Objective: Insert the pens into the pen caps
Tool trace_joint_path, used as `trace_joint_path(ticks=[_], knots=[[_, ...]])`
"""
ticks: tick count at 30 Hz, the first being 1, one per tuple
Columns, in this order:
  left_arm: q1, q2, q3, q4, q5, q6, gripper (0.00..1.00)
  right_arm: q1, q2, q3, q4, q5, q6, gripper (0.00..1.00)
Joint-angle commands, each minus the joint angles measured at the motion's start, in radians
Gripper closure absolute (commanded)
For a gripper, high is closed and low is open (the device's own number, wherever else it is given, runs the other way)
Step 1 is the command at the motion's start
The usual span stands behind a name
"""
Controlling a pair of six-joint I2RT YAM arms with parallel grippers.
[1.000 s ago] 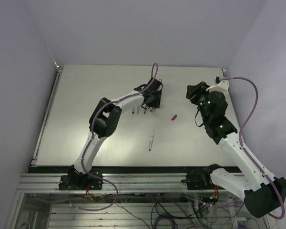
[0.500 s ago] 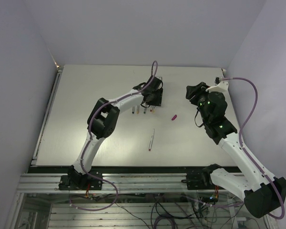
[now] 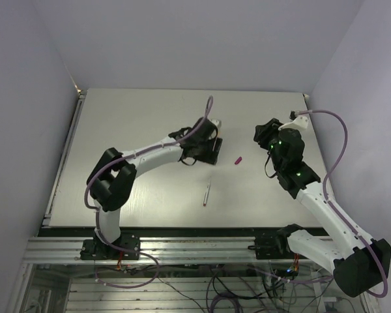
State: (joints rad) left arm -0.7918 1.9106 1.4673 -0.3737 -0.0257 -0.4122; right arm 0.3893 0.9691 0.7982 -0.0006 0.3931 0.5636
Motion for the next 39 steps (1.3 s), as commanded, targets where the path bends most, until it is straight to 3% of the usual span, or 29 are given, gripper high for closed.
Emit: trace_joint_path(ticks=[1, 6, 18, 26, 30, 32, 36, 39], knots=[[-0.083, -0.088, -0.153, -0.061, -0.03, 0.068, 0.26, 0.0, -0.01, -0.06, -0.058, 0.056, -0.007, 0.57], [-0.154, -0.138, -0.257, -0.092, -0.046, 0.052, 0.26, 0.0, -0.025, -0.103, -0.083, 0.069, 0.006, 0.57], [-0.25, -0.038, -0.214, -0.104, -0.109, 0.023, 0.25, 0.0, -0.071, -0.137, -0.081, 0.046, 0.041, 0.58], [-0.268, 0.029, -0.195, -0.116, -0.205, 0.022, 0.32, 0.0, -0.101, -0.148, -0.097, 0.045, 0.05, 0.59], [-0.27, 0.049, -0.217, -0.131, -0.201, 0.007, 0.57, 0.0, -0.094, -0.141, -0.095, 0.046, 0.043, 0.59], [-0.27, 0.048, -0.237, -0.132, -0.207, -0.001, 0.62, 0.0, -0.09, -0.14, -0.089, 0.048, 0.041, 0.59], [-0.27, 0.062, -0.264, -0.155, -0.215, -0.005, 0.89, 0.0, -0.073, -0.134, -0.085, 0.047, 0.04, 0.59], [-0.27, 0.058, -0.295, -0.147, -0.196, -0.008, 0.93, 0.0, -0.037, -0.112, -0.121, 0.066, 0.049, 0.6]])
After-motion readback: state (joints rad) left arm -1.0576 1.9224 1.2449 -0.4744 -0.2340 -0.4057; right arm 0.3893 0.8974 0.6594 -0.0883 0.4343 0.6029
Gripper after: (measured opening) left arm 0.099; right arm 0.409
